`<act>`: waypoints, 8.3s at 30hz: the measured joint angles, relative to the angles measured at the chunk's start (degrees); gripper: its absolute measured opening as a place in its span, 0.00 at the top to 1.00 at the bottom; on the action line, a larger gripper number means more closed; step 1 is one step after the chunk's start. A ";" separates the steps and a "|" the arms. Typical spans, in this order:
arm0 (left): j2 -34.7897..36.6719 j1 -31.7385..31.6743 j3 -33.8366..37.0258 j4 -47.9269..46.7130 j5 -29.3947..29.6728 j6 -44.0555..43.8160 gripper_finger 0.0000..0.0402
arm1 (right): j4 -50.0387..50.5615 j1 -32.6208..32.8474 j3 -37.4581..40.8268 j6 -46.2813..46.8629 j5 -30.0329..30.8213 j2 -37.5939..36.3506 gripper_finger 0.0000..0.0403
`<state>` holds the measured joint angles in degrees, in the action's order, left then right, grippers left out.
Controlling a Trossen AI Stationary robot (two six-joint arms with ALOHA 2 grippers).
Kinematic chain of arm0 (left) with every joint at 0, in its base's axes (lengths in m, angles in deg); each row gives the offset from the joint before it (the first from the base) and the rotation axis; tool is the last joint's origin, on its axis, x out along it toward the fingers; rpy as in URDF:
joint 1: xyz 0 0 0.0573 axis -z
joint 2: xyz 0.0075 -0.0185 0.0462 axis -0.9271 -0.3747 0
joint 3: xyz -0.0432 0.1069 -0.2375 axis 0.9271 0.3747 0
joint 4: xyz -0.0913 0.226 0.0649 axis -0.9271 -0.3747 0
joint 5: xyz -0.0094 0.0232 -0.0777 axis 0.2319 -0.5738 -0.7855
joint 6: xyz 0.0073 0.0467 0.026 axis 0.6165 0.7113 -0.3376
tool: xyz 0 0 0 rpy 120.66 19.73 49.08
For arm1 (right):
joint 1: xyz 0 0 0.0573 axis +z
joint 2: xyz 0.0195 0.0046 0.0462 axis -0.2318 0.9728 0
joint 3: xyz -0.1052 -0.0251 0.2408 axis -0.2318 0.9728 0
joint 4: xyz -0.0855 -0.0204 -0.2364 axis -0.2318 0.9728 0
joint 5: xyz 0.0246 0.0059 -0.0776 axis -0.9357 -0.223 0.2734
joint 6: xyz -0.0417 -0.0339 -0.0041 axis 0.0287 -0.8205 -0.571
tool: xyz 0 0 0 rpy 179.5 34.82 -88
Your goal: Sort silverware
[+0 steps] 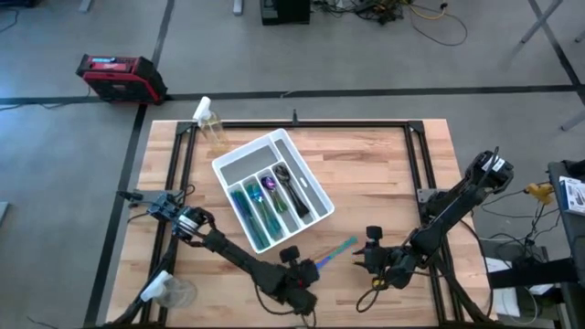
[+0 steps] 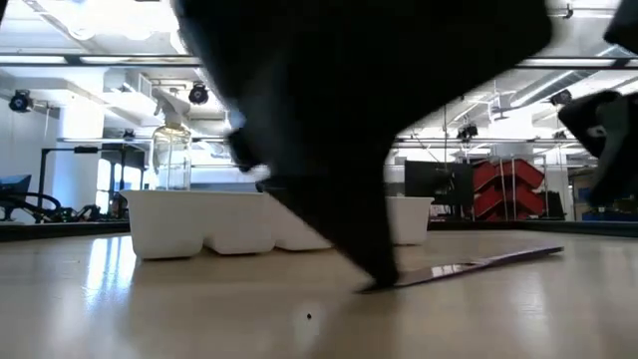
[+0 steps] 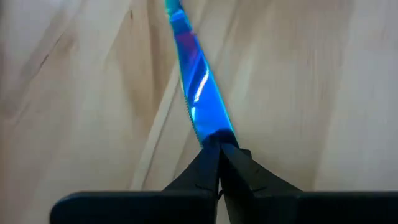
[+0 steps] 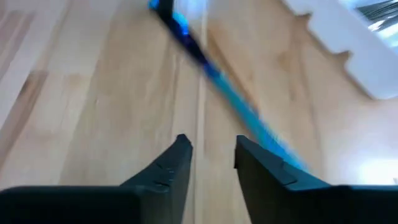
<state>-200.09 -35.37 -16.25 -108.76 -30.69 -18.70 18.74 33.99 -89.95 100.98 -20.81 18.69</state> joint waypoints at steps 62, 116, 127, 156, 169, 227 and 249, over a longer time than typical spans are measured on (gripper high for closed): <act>1.82 -0.83 -0.90 11.03 14.18 14.95 1.00 | -80.03 -20.27 17.49 -30.46 -21.22 35.67 0.88; -0.45 -9.70 -0.46 12.90 -2.17 8.28 0.81 | -72.86 -15.63 16.98 -44.18 -19.44 27.75 0.88; -0.12 -7.91 -0.76 11.72 -0.47 12.56 0.95 | -64.36 -14.64 17.29 -38.47 -20.22 19.99 0.61; 14.29 -9.53 -15.69 -48.08 -14.59 51.63 0.95 | -31.41 -10.36 16.94 -16.36 -8.81 -2.78 0.61; 32.24 -14.29 21.37 -40.04 -8.33 60.60 0.95 | -39.90 -10.45 16.74 -10.94 -4.32 7.98 0.58; 29.38 -8.06 28.05 40.33 -3.54 33.23 0.96 | -40.18 -10.51 -2.62 -25.12 1.83 9.66 0.62; 29.38 -7.87 33.63 49.59 -2.72 28.56 0.96 | -41.63 -9.40 -5.22 -29.78 3.39 9.66 0.77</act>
<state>-170.70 -43.24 17.38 -59.16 -33.41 9.86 -22.89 24.60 -95.17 71.20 -17.42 28.35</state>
